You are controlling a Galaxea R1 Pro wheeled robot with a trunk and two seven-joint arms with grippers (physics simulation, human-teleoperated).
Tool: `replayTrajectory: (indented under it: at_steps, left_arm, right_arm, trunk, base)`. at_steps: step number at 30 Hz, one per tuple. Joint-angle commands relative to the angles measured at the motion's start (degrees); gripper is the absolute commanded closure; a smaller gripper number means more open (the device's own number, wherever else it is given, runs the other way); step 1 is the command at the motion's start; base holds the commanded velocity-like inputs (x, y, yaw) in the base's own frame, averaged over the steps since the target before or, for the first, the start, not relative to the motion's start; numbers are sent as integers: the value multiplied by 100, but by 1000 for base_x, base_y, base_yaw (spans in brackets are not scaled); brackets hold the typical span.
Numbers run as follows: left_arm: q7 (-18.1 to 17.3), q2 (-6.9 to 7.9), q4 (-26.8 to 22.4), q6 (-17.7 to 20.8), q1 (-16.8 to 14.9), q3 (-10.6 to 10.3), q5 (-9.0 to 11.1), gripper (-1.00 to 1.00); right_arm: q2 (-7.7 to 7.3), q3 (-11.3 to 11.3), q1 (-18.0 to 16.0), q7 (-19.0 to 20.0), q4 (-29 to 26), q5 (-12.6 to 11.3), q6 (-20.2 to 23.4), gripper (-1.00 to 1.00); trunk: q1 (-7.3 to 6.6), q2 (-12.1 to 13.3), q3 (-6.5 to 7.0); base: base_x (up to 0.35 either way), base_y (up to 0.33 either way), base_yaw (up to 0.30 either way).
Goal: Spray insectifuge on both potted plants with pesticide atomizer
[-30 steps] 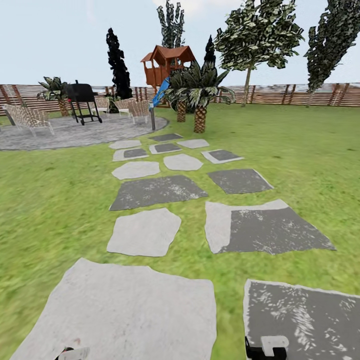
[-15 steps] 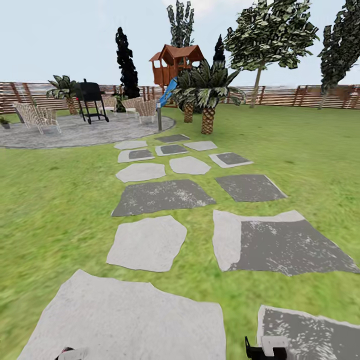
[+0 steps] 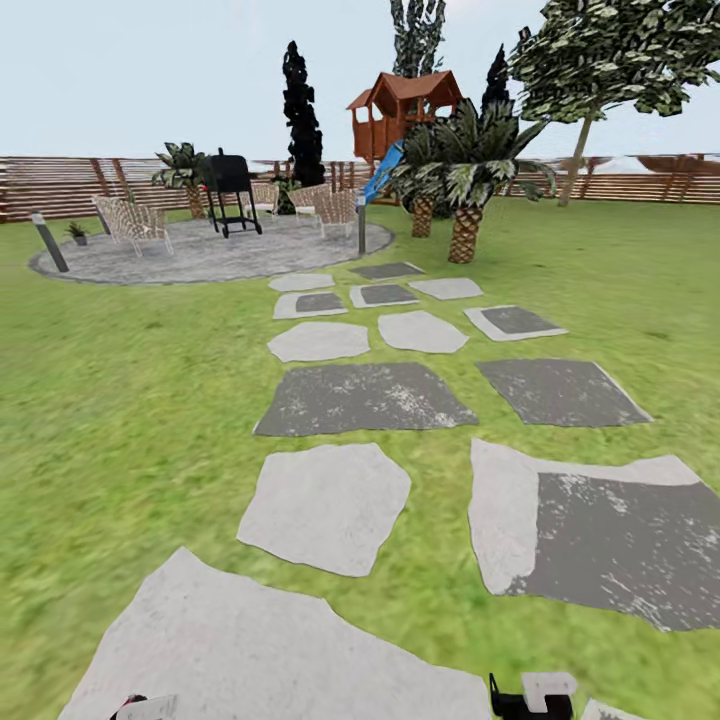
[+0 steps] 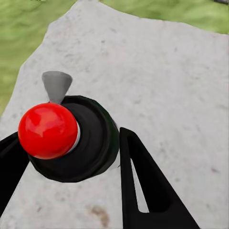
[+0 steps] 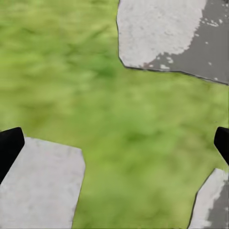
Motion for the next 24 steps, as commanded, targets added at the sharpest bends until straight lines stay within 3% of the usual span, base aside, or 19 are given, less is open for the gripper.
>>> replayTrajectory:
  at_steps: [1,17,24]
  left_arm:
    - [17,0,7,-19,-5,-2,0,100]
    - [17,-1,6,-19,-8,-2,0,100]
    - [17,-1,7,-19,-6,-2,0,100]
  right_arm:
    - [0,-6,-2,-48,3,61,-6,-100]
    - [0,-6,-2,-48,4,61,-6,-100]
    - [0,-6,-2,-48,4,62,-6,-100]
  trunk:
    - [2,-2,-8]
    - [2,-2,-61]
    - [2,-2,-68]
  base:
    - [339,0,265]
    - [339,0,263]
    - [339,0,59]
